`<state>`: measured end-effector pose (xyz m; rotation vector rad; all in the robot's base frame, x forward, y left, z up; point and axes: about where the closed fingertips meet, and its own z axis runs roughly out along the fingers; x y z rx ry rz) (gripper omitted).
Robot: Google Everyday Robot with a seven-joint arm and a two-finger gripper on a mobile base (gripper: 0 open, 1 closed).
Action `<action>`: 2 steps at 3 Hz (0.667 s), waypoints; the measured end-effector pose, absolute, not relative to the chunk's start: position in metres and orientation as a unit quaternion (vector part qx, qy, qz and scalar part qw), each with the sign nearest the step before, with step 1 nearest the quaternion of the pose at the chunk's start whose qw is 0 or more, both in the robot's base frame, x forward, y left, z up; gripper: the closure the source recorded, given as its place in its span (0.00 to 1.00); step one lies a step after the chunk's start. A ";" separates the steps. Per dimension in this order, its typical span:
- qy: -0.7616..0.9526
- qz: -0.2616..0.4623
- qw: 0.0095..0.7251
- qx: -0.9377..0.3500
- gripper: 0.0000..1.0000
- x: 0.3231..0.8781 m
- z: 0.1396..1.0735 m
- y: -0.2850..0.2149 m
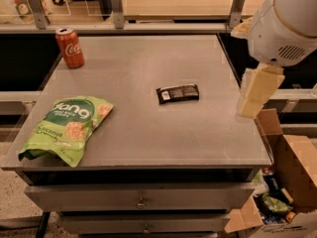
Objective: Move green rice chip bag near coke can
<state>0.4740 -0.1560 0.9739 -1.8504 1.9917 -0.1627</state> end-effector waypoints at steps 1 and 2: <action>0.676 -0.014 0.249 -0.693 0.00 0.481 0.954 -0.101; 0.618 0.034 0.297 -0.727 0.00 0.484 0.950 -0.034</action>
Offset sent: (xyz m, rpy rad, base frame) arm 0.0111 0.2027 -0.0274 0.3655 -0.0616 0.4624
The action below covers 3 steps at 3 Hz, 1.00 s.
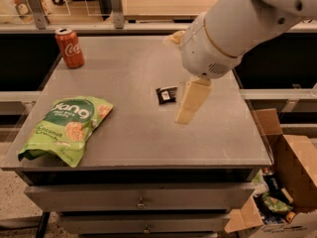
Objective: Move green rice chip bag near coke can
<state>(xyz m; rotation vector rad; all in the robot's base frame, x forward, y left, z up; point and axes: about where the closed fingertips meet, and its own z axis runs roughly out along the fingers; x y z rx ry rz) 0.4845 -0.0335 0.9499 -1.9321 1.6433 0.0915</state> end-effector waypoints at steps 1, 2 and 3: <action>0.569 0.085 0.321 -0.753 0.00 0.476 0.940 0.025; 0.566 0.086 0.323 -0.754 0.00 0.474 0.942 0.028; 0.567 0.085 0.322 -0.754 0.00 0.474 0.942 0.027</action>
Offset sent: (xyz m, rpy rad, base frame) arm -0.0065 0.0498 -0.0087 0.0720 0.0106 0.1118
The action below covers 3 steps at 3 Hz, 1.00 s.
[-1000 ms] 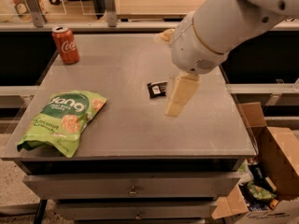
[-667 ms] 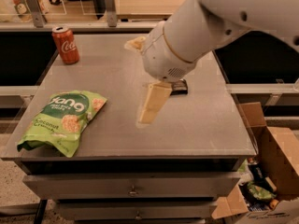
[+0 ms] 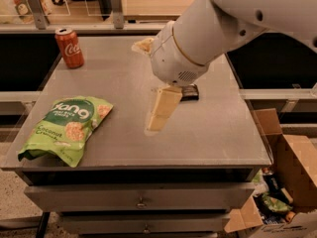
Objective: Move green rice chip bag near coke can
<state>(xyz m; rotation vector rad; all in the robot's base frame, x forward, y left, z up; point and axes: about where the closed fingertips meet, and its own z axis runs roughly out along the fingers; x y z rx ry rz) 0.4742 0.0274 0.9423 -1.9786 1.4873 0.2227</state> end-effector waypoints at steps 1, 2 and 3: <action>0.544 0.103 0.338 -0.761 0.00 0.466 0.930 0.049; 0.503 0.142 0.370 -0.768 0.00 0.449 0.909 0.085; 0.474 0.169 0.400 -0.766 0.00 0.435 0.892 0.111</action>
Offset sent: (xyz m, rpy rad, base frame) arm -0.0447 0.0979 -0.0595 0.2640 -0.0108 0.2497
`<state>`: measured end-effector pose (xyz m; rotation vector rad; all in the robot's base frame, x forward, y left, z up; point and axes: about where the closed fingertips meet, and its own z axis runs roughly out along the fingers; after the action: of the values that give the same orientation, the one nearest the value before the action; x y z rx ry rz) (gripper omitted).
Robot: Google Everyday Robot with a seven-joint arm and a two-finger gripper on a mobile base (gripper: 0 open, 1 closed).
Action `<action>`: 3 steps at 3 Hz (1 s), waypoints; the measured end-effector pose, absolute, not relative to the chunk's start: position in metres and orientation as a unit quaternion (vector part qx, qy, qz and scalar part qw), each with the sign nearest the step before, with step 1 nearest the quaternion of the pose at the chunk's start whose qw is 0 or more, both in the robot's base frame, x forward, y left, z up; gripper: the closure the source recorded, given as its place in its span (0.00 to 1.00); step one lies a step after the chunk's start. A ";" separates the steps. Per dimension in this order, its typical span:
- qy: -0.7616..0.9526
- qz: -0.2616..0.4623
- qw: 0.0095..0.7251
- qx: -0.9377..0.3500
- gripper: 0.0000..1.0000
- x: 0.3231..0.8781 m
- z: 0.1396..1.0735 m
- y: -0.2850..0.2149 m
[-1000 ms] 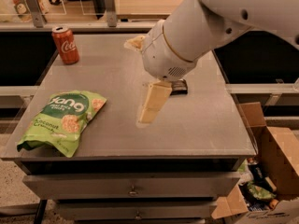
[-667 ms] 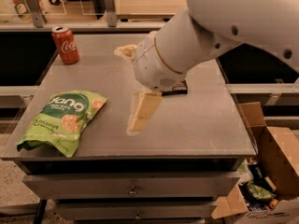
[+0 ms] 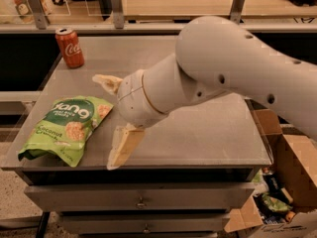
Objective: Move green rice chip bag near coke can
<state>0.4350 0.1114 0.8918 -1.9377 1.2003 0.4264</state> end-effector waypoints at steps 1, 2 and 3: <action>0.449 0.181 0.419 -0.768 0.00 0.430 0.880 0.138; 0.443 0.183 0.420 -0.771 0.00 0.429 0.866 0.155; 0.447 0.186 0.416 -0.770 0.00 0.429 0.852 0.166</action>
Offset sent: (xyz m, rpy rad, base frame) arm -0.0036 0.0631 -0.0495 0.0518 -0.0110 0.0670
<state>0.4293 0.1661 0.8522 -1.9335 1.1218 0.4662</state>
